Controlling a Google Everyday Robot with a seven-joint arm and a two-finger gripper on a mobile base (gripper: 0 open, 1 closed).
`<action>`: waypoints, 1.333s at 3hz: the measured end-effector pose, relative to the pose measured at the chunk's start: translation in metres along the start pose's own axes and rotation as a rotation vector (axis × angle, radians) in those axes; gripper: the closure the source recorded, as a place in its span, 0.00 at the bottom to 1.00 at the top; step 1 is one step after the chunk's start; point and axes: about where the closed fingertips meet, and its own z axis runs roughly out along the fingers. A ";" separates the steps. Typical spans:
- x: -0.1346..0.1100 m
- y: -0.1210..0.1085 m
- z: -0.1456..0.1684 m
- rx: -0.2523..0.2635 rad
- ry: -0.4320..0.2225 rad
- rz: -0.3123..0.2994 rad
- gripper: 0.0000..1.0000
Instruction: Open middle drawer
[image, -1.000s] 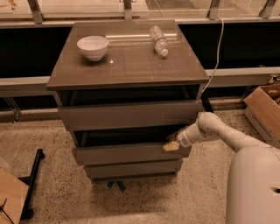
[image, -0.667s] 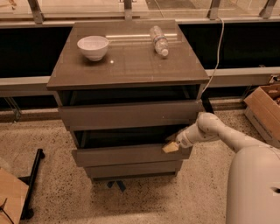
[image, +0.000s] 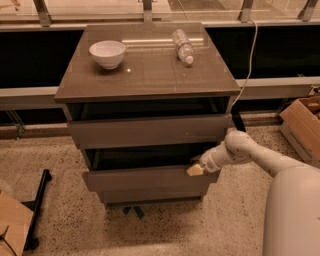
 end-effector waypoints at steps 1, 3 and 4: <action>-0.002 0.001 -0.002 0.000 0.000 0.000 0.82; 0.011 0.017 -0.005 -0.023 0.022 0.044 0.35; 0.011 0.017 -0.004 -0.023 0.022 0.044 0.12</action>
Offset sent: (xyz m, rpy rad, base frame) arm -0.2603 -0.0156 -0.0048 -0.0087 0.6427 -0.1747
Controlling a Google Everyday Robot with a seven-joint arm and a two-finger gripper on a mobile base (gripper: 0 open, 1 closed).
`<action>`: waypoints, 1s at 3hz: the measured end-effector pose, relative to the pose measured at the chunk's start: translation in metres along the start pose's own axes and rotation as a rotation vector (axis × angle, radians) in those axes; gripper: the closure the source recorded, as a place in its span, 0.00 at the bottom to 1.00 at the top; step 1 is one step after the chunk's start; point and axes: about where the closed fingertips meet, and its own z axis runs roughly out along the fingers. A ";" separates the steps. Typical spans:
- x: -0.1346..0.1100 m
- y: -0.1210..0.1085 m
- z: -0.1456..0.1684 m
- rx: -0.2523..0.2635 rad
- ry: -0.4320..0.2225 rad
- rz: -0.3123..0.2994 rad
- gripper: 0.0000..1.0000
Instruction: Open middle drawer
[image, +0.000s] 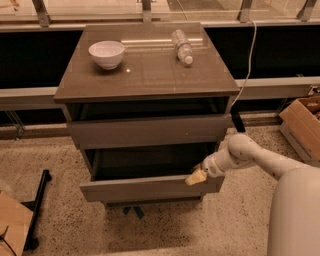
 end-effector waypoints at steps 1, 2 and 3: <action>-0.001 0.001 0.004 -0.007 0.025 -0.015 0.00; 0.023 0.012 0.007 -0.032 0.084 0.026 0.00; 0.035 0.017 0.002 -0.033 0.100 0.067 0.00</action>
Offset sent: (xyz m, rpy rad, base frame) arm -0.0522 -0.0161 -0.0292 -0.0843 0.1754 0.0106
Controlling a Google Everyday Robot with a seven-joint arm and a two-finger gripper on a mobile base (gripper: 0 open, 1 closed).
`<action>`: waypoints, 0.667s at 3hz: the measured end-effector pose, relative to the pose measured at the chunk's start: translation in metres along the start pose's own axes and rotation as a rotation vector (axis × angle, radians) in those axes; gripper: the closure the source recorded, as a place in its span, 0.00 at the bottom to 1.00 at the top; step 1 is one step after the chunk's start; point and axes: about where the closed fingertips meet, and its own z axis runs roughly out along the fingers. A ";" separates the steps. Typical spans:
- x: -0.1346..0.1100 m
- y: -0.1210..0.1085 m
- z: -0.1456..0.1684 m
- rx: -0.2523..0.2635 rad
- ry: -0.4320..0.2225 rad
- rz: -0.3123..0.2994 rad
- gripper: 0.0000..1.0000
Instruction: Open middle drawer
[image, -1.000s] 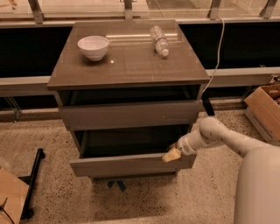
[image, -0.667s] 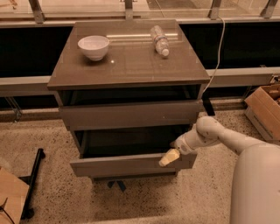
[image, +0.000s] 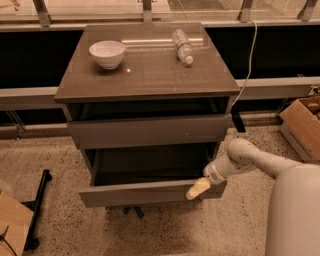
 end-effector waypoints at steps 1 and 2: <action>0.000 0.000 0.000 0.000 0.000 0.000 0.00; 0.028 0.028 -0.008 -0.035 0.028 0.078 0.18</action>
Offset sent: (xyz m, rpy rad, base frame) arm -0.1645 -0.0330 0.0219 0.0128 0.3387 -0.1635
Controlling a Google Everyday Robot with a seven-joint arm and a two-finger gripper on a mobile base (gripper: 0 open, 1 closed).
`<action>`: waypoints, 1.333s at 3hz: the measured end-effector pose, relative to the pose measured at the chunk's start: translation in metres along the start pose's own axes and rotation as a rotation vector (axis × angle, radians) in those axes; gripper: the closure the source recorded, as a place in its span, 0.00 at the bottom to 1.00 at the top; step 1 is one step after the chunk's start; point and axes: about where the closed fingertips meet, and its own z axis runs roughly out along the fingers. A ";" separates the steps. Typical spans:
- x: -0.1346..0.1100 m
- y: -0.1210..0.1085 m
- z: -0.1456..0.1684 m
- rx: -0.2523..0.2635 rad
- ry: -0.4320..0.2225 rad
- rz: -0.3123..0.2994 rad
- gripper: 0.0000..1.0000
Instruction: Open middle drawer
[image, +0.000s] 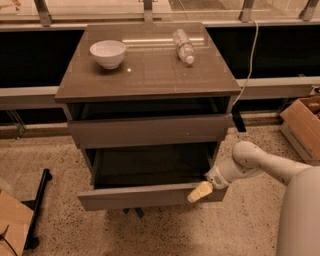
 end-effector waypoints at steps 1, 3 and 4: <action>-0.002 -0.002 0.000 0.000 0.000 0.000 0.42; 0.033 0.026 -0.011 -0.074 -0.003 0.059 0.24; 0.074 0.060 -0.019 -0.134 -0.004 0.136 0.00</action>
Offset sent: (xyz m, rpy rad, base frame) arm -0.2038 -0.0565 0.0363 0.2320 0.3302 -0.0855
